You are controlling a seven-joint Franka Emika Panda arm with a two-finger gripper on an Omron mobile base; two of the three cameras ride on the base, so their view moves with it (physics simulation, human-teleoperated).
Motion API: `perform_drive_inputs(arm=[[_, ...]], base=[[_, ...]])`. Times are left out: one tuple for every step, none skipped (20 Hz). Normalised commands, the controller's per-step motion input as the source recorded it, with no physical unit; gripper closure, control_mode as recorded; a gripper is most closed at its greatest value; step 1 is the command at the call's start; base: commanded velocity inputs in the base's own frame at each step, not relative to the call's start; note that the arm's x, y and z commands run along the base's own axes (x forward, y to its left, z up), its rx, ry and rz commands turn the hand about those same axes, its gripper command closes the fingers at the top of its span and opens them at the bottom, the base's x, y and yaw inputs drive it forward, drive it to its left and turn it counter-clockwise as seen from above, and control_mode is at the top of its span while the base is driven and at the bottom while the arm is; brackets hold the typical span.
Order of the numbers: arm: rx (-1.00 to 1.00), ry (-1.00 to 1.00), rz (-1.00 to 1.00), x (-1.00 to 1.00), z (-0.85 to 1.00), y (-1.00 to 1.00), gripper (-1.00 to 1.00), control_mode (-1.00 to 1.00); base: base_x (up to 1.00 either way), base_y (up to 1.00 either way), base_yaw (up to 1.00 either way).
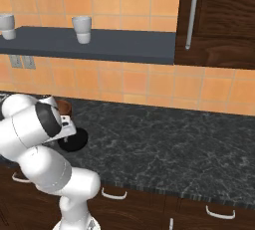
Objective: Pick up the bowls on the counter and stack them on top of one another in the open cabinet. Place the smaller bowl on top of the larger bowl.
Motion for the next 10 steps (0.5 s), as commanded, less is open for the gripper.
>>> perform_drive_inputs(arm=[[0.00, 0.00, 0.02, -0.21, 0.18, 0.00, 1.00, -1.00], [0.00, 0.00, 0.02, -0.10, 0.23, 0.00, 1.00, -1.00], [0.00, 0.00, 0.02, -0.07, 0.26, 0.00, 1.00, -1.00], [0.01, 0.00, 0.02, -0.05, 0.26, 0.00, 1.00, -1.00], [0.00, -0.05, 0.03, -0.14, 0.40, 0.00, 1.00, -1.00], [0.00, -0.11, 0.05, -0.34, 0.84, 0.00, 1.00, -1.00], [0.00, -0.13, 0.09, -0.45, 0.92, 0.00, 1.00, -1.00], [0.00, -0.15, 0.17, -0.41, 1.00, 0.00, 1.00, -1.00], [0.00, -0.17, 0.20, -0.38, 1.00, 0.00, 1.00, -1.00], [0.00, -0.18, 0.21, -0.31, 1.00, 0.04, 1.00, -1.00]], base=[[0.00, 0.00, 0.00], [0.00, 0.00, 0.00], [0.00, 0.00, 0.00], [0.00, 0.00, 0.00], [0.00, 0.00, 0.00], [0.00, 0.00, 0.00], [0.00, 0.00, 0.00], [0.00, 0.00, 0.00], [0.00, 0.00, 0.00], [0.00, 0.00, 0.00]])
